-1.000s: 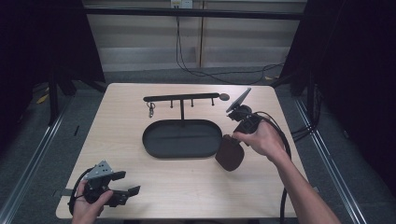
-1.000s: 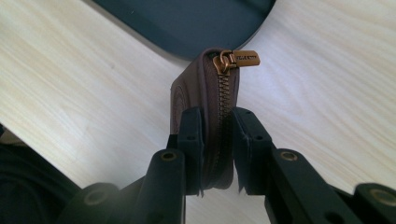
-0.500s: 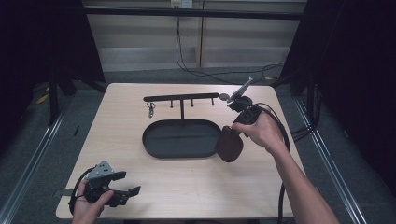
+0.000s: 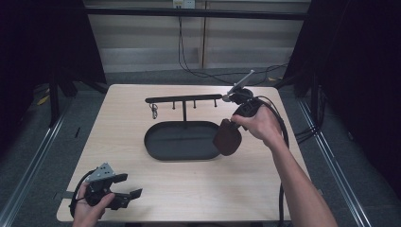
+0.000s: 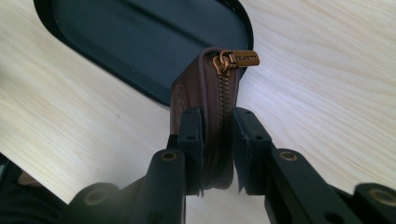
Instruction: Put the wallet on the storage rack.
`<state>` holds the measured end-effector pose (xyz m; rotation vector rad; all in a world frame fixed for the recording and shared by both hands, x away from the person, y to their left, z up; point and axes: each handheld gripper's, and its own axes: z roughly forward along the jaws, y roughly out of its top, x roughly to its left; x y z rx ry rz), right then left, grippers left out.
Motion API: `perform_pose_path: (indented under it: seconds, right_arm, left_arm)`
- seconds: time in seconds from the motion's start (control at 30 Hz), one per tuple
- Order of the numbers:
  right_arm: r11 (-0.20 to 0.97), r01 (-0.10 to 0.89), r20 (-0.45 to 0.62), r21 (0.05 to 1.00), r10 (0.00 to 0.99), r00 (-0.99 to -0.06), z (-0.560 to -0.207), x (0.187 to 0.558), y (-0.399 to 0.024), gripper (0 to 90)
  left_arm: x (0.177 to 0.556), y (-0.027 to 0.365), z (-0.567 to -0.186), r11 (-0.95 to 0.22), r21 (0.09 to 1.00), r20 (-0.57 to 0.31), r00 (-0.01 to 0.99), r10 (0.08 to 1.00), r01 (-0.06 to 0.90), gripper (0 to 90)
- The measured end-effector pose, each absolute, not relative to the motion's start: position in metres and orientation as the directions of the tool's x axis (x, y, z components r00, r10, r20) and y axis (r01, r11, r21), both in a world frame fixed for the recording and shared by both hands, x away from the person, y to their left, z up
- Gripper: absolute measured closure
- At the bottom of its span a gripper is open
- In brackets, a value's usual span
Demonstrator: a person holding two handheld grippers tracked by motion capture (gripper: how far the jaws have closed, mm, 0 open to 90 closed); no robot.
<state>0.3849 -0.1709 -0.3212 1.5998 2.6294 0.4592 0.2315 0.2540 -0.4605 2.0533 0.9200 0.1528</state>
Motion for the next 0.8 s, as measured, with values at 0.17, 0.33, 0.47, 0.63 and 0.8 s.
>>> perform_pose_path:
  seconds: [0.17, 0.33, 0.47, 0.63, 0.8]
  right_arm:
    - [0.398, 0.873, 0.147, 0.281, 0.881, -0.449, -0.323, 0.393, -0.171, 74.4]
    - [0.385, 0.875, 0.159, 0.294, 0.883, -0.442, -0.321, 0.398, -0.170, 74.4]
    - [0.374, 0.872, 0.172, 0.317, 0.881, -0.441, -0.320, 0.402, -0.168, 74.5]
    - [0.356, 0.876, 0.217, 0.325, 0.874, -0.435, -0.324, 0.406, -0.165, 74.5]
    - [0.337, 0.874, 0.263, 0.350, 0.860, -0.437, -0.333, 0.412, -0.160, 74.6]
  left_arm:
    - [0.232, 0.253, -0.461, -0.361, 0.751, -0.213, 0.721, 0.659, 0.553, 16.7]
    - [0.232, 0.254, -0.461, -0.361, 0.749, -0.216, 0.720, 0.659, 0.555, 16.6]
    - [0.232, 0.254, -0.461, -0.362, 0.751, -0.215, 0.722, 0.657, 0.553, 16.6]
    - [0.232, 0.254, -0.461, -0.360, 0.751, -0.216, 0.721, 0.658, 0.554, 16.6]
    - [0.231, 0.254, -0.461, -0.357, 0.753, -0.217, 0.721, 0.658, 0.553, 16.6]
